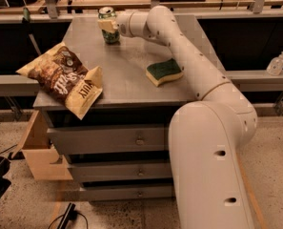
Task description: Knock green can over
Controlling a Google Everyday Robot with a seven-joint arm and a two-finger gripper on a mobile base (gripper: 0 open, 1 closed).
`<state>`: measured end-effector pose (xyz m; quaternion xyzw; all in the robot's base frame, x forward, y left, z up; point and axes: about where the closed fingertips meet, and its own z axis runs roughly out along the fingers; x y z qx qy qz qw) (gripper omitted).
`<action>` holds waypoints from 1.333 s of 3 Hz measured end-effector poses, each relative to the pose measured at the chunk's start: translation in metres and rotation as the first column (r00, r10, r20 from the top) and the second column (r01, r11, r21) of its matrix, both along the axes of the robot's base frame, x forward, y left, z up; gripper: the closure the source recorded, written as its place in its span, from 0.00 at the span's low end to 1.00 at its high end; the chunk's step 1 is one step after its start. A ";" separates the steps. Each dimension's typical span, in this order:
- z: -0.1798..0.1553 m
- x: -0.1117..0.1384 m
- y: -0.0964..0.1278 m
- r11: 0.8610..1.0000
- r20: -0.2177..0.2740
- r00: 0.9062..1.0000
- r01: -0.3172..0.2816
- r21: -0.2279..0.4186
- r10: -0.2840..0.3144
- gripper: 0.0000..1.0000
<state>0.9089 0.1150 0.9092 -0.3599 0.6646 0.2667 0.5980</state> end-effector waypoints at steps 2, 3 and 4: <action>0.009 -0.002 -0.004 1.000 0.005 1.000 -0.001 -0.014 0.002 1.00; 0.033 -0.008 -0.020 0.999 0.006 1.000 0.003 -0.050 -0.003 1.00; 0.054 -0.024 -0.036 0.994 -0.030 1.000 -0.004 -0.105 0.001 1.00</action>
Offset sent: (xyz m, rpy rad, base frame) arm -0.0008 -0.0185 0.0267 -0.0334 -0.0169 -0.0050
